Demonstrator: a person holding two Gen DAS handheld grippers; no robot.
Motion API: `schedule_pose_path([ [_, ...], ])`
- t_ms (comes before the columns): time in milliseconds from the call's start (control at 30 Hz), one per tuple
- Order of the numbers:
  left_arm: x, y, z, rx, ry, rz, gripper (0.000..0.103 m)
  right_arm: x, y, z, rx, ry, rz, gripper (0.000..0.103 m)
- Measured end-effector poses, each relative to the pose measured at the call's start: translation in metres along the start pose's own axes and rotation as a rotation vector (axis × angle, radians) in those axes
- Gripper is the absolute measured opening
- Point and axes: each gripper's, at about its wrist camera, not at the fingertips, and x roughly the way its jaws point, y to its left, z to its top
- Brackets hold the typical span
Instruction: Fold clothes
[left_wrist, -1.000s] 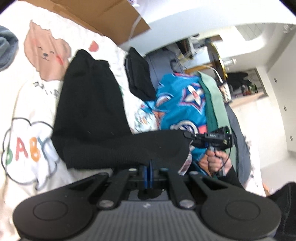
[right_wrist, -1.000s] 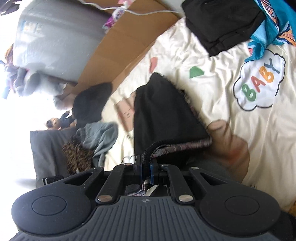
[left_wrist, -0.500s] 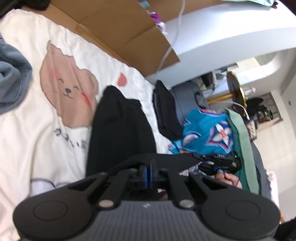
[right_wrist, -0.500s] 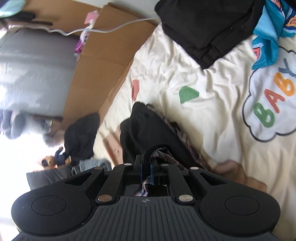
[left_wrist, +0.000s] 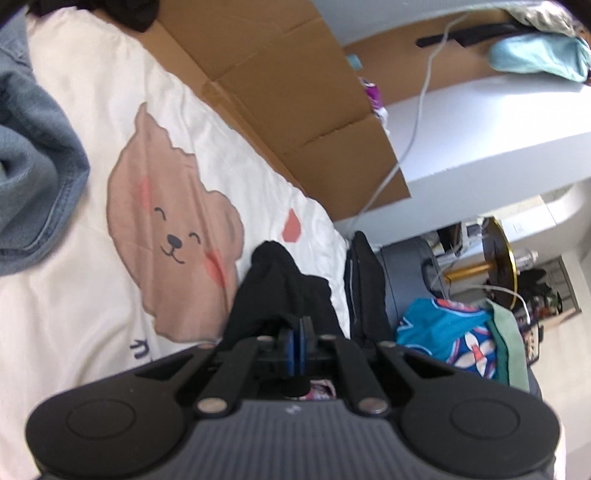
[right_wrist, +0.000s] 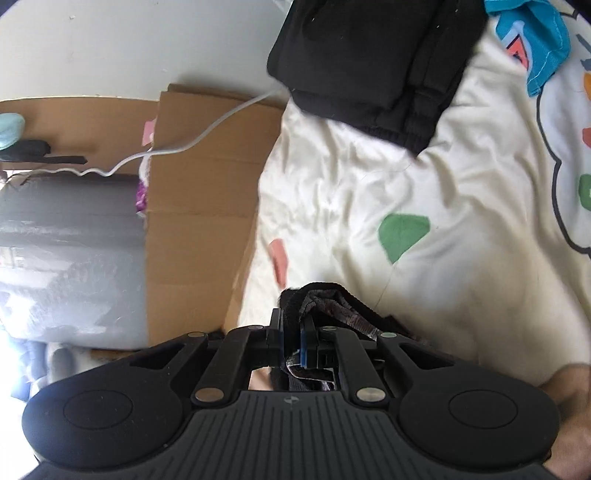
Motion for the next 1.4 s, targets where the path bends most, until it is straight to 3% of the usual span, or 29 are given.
schedule_pose_path([
  [200, 0.007, 0.004, 0.008, -0.019, -0.026, -0.027, 0.003, 0.006, -0.012, 0.005, 0.037, -0.055, 0.034, 0.006],
  [467, 0.021, 0.019, 0.02, -0.093, -0.054, -0.042, 0.004, 0.022, -0.014, 0.011, 0.025, -0.047, 0.069, 0.011],
  [600, 0.033, 0.023, 0.02, -0.086, -0.019, -0.019, 0.022, 0.023, -0.015, 0.011, 0.008, -0.032, 0.068, 0.011],
  [667, 0.038, 0.026, 0.02, -0.086, -0.004, -0.011, 0.026, 0.024, -0.017, 0.011, 0.001, -0.02, 0.062, 0.011],
  [800, 0.041, 0.029, 0.018, -0.082, 0.012, -0.024, 0.023, 0.023, -0.014, 0.01, -0.031, -0.006, 0.074, 0.011],
  [833, 0.041, 0.028, 0.018, -0.068, 0.01, -0.033, 0.008, 0.023, -0.014, 0.01, -0.026, -0.001, 0.09, 0.011],
  [1167, 0.043, 0.022, 0.028, -0.051, -0.047, -0.061, 0.007, 0.029, -0.021, 0.013, 0.05, -0.043, 0.141, 0.008],
  [1300, 0.051, 0.026, 0.032, -0.083, -0.033, -0.042, 0.008, 0.033, -0.026, 0.016, 0.09, -0.05, 0.133, 0.012],
  [1400, 0.057, 0.026, 0.036, -0.092, -0.025, -0.04, 0.011, 0.034, -0.026, 0.018, 0.095, -0.058, 0.153, 0.023],
])
